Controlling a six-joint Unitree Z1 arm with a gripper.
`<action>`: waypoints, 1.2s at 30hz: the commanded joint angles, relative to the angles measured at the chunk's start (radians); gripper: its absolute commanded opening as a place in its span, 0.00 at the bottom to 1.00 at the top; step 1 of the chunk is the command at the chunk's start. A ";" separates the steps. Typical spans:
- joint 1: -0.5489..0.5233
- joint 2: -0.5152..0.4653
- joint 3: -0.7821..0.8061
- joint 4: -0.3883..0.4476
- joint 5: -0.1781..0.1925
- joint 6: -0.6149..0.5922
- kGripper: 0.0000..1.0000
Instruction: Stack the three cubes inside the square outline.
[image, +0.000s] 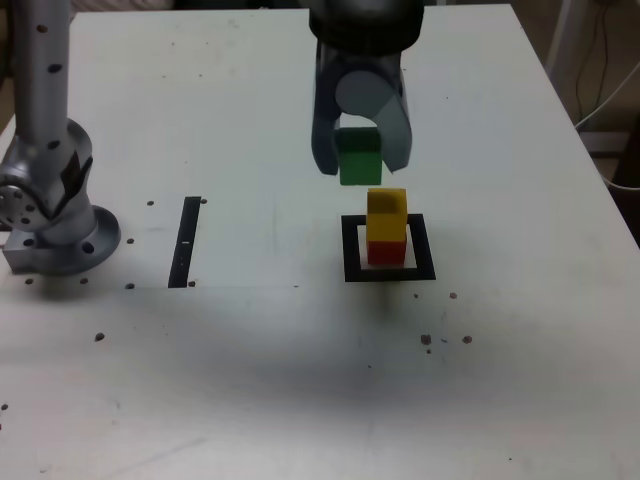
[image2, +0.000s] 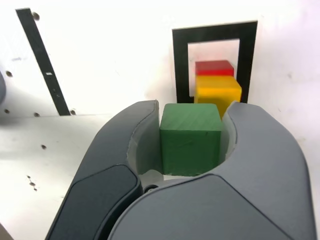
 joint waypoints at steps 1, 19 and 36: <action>-0.014 0.024 -0.019 0.001 -0.003 -0.006 0.19; -0.013 0.072 -0.023 -0.022 0.023 -0.007 0.19; -0.011 0.074 -0.015 -0.070 0.035 -0.007 0.19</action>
